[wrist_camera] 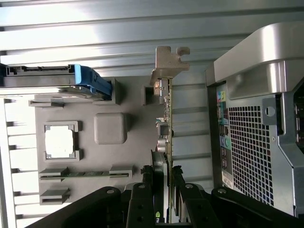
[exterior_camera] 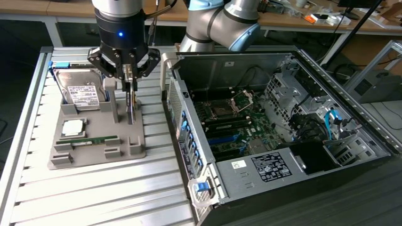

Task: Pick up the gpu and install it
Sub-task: 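Pick up the gpu and move the gpu toward the slot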

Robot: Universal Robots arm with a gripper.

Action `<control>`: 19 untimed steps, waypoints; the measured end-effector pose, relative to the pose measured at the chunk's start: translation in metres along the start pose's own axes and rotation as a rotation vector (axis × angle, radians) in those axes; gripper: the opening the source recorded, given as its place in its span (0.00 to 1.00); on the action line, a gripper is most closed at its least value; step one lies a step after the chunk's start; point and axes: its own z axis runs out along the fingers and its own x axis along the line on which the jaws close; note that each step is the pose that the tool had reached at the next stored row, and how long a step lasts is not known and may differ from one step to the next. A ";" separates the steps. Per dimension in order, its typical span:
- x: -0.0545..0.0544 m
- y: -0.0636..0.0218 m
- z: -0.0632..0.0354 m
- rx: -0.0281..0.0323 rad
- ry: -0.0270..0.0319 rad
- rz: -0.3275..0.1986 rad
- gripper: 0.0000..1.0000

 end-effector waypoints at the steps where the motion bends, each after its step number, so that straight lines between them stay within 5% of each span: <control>1: 0.000 0.0000 -0.0003 -0.0001 -0.0001 0.000 0.27; 19: 0.000 0.0002 -0.0048 -0.0001 -0.0001 0.000 0.27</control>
